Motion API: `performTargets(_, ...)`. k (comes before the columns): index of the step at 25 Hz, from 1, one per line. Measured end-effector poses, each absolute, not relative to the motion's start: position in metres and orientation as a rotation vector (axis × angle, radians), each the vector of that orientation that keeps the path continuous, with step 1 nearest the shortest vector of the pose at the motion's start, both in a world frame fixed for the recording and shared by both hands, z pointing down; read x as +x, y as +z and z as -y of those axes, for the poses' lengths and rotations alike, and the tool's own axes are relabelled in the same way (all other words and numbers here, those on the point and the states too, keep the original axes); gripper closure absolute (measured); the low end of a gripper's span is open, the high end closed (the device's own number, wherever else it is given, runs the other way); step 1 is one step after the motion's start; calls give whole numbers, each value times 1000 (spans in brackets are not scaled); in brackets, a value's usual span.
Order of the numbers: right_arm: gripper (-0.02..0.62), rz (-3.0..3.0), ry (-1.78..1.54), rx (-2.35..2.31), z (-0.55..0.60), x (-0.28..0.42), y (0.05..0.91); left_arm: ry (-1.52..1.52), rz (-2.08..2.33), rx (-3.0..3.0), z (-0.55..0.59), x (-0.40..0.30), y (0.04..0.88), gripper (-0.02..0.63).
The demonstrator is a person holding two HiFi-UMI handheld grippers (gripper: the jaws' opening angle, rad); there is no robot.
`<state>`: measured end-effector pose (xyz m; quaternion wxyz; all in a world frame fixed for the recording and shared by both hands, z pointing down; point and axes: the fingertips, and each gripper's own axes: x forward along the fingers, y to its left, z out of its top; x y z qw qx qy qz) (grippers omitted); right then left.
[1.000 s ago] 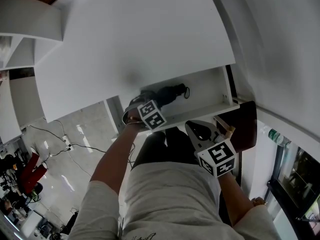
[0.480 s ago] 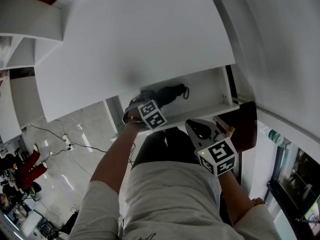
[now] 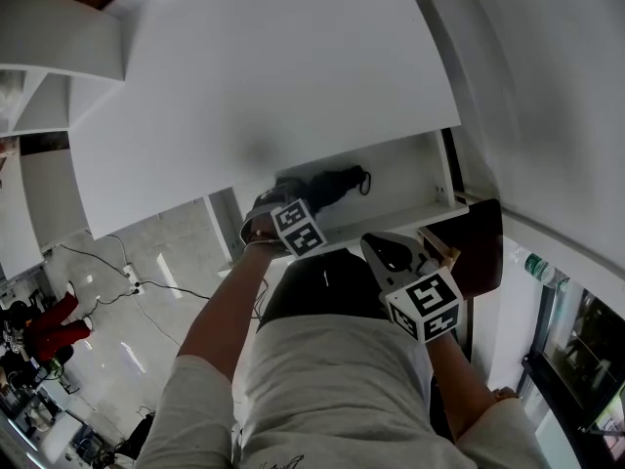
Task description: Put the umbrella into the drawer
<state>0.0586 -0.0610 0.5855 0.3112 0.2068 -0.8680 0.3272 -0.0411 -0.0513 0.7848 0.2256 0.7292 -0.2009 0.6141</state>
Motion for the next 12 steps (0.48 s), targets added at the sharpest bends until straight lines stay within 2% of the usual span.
performTargets(12, 566, 2299, 862, 526, 52, 45, 584, 1729, 547, 2070, 54, -42, 771, 275)
